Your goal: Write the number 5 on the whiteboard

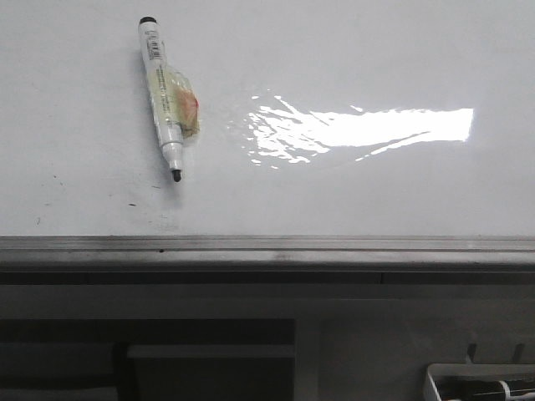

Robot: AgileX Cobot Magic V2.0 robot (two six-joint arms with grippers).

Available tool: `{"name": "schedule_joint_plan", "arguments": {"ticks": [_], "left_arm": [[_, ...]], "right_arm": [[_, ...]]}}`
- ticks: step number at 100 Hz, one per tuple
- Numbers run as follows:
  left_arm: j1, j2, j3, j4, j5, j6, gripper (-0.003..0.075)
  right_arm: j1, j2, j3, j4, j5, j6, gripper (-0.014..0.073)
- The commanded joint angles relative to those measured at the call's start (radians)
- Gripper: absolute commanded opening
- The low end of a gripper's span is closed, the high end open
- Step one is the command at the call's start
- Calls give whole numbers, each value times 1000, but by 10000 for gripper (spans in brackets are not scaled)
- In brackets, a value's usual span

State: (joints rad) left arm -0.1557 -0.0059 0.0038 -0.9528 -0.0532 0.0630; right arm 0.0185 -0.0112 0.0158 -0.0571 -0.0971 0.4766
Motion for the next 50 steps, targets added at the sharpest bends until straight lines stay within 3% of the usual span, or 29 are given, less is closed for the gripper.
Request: {"name": "schedule_joint_plan", "arguments": {"ticks": [1, 20, 34, 50], "left_arm": [[-2, -28, 18, -100, -98, -9, -20], [-2, -28, 18, -105, -94, -9, -20], [-2, -28, -7, -87, -44, -9, -20], [-2, 41, -143, 199, 207, 10, -20]], "right_arm": [[-6, -16, 18, 63, -46, 23, -64], [-6, -16, -43, 111, -28, 23, -64], [6, -6, -153, 35, 142, 23, -64], [72, 86, -326, -15, 372, -103, -64]]}}
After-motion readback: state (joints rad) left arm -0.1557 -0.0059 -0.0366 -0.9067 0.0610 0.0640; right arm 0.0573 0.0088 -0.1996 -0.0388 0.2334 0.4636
